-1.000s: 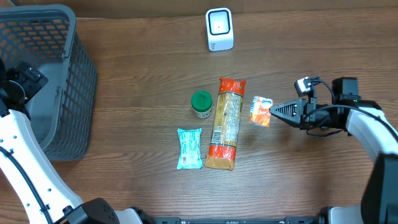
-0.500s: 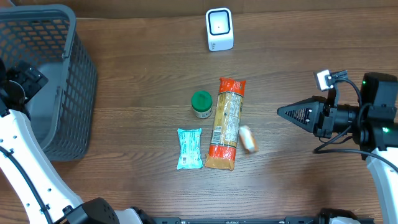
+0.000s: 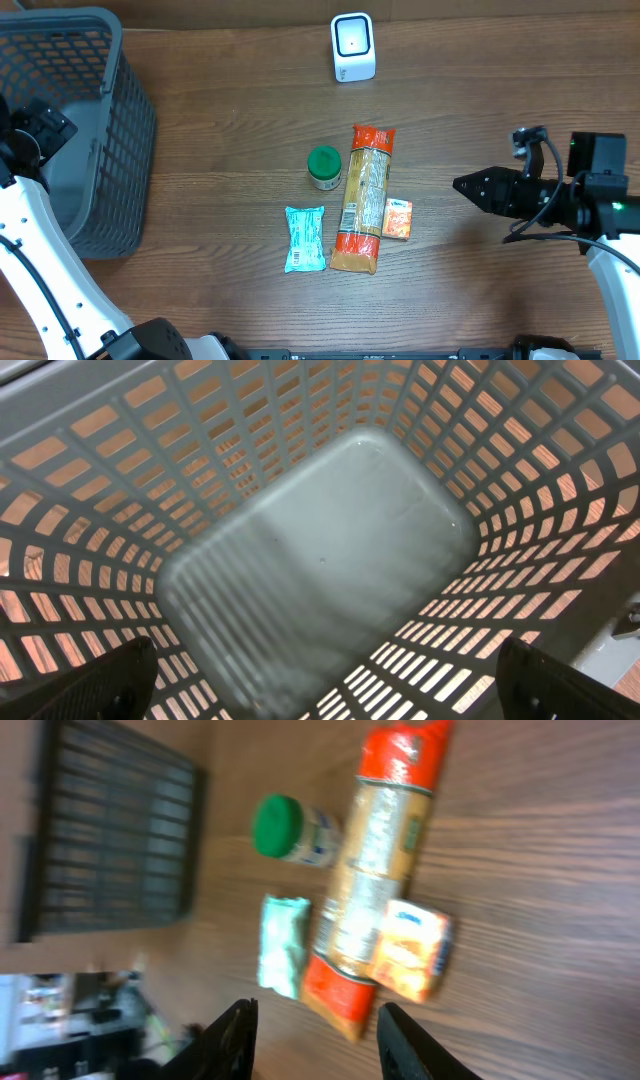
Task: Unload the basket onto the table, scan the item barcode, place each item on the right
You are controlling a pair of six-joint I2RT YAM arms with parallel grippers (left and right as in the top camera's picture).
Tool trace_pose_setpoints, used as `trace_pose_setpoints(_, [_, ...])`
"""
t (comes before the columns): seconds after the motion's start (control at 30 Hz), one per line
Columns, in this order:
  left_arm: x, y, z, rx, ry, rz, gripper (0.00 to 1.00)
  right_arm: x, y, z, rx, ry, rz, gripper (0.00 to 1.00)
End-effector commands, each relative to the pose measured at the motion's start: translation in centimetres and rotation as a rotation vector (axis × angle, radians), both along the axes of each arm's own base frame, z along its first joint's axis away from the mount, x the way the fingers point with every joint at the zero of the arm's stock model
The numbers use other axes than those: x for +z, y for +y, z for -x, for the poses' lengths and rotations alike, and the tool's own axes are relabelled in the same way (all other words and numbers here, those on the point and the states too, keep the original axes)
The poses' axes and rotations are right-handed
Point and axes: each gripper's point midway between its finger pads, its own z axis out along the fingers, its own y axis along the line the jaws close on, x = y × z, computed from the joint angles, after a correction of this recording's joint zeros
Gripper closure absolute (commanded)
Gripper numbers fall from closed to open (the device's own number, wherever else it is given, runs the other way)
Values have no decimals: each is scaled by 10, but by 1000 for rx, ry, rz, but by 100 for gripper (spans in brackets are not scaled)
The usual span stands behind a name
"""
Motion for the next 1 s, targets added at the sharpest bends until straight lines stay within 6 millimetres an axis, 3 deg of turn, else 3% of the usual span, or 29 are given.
trace_pose_setpoints(0.0, [8,2,-1,14,-19,-10,0,-19,-8,-3,-37,17,197,58])
trace_pose_setpoints(0.13, [8,2,-1,14,-19,-10,0,-41,3,0,-69,86,347,57])
trace_pose_setpoints(0.37, [8,2,-1,15,-19,-11,0,-91,54,12,58,168,499,59])
trace_pose_setpoints(0.5, [8,2,-1,15,-19,-11,0,-128,76,32,143,292,546,94])
trace_pose_setpoints(0.6, [8,2,-1,14,-19,-10,0,-152,85,45,144,404,561,96])
trace_pose_setpoints(0.77, [8,2,-1,14,-19,-10,0,-163,90,47,141,446,553,96])
trace_pose_setpoints(0.97, [8,2,-1,14,-19,-10,0,-162,85,25,85,386,543,96])
